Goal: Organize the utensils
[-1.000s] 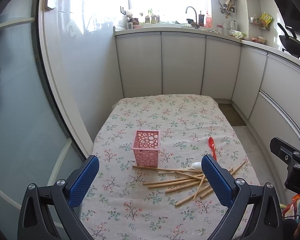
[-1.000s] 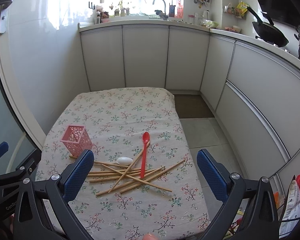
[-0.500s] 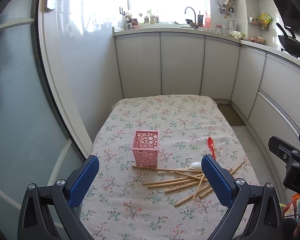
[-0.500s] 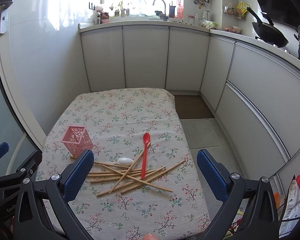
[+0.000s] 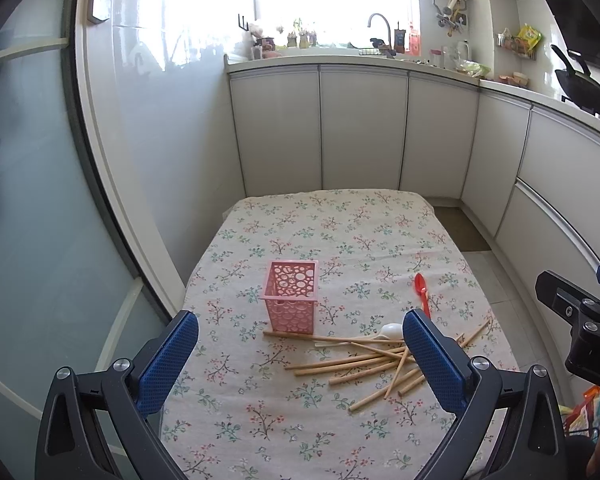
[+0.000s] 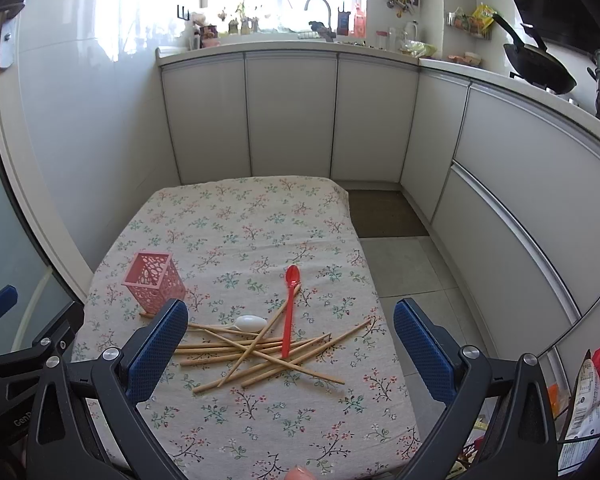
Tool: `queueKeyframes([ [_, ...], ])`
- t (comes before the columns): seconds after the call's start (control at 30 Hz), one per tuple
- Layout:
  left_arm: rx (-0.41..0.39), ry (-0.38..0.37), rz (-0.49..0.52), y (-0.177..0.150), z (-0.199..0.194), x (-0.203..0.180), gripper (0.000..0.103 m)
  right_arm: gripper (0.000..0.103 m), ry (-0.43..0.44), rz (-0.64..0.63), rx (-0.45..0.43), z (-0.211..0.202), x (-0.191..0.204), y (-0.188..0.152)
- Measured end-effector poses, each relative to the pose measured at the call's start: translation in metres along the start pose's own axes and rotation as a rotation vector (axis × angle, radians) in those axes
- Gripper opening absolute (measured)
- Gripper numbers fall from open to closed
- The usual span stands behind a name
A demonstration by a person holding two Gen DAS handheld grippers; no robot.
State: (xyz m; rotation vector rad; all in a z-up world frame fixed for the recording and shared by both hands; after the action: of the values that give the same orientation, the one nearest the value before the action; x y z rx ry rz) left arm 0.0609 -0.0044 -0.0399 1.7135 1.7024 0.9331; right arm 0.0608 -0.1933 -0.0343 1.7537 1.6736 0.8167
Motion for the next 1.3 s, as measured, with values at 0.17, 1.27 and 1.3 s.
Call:
queueKeyframes([
  [0.17,-0.001,-0.001,0.0,-0.0001,-0.0001,0.0006,0.103,0.103,0.001,-0.002,0.0,-0.0002,0.0007,-0.0001],
  [1.27,-0.002,-0.002,0.001,-0.0015,0.0003,-0.0012,0.103,0.103,0.0,0.001,0.004,0.0006,-0.0009,-0.0005],
  [1.3,0.001,-0.004,-0.001,-0.0015,0.0012,-0.0014,0.103,0.103,0.0,0.003,0.006,0.001,-0.0015,-0.0004],
])
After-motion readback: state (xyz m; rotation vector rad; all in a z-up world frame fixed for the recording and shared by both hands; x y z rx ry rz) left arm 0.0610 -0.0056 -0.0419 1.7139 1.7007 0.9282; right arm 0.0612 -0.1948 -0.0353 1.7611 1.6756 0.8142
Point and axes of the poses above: each gripper's, at about its wrist camera, not at the fingertips, and z roughly the way its jaws point, x to its left, y to its top, the point moved 9 cm from there along z, roughly the way its jaws point, and after that the axes turned 5 degrees about y, right-handed, at the moved point
